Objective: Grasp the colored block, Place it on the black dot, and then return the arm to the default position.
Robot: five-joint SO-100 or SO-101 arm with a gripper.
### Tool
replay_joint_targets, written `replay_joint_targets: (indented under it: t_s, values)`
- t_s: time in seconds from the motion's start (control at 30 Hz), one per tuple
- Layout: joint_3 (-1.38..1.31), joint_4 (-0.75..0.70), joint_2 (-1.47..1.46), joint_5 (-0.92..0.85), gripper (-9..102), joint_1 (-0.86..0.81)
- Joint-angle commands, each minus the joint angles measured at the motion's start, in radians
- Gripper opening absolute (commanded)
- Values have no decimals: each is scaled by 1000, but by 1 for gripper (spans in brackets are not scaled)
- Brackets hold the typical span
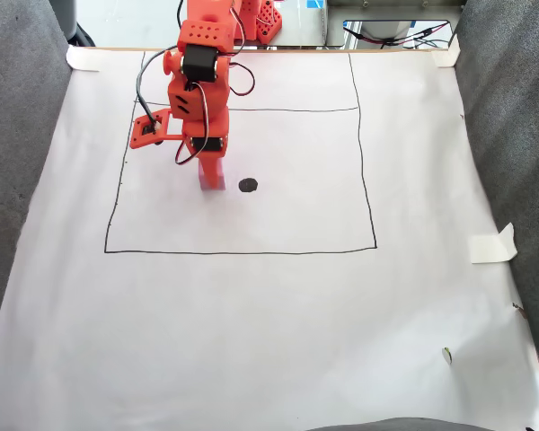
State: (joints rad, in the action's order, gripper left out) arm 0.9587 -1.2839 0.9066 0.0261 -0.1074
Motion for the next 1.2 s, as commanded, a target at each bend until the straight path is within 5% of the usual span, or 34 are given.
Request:
replay_joint_targets:
  t_s: [0.0, 0.57, 1.17]
  values:
    - [-17, -6, 40, 6, 0, -17]
    - [-17, -26, 201, 91, 0, 58]
    - [-153, 15, 54, 295, 0, 218]
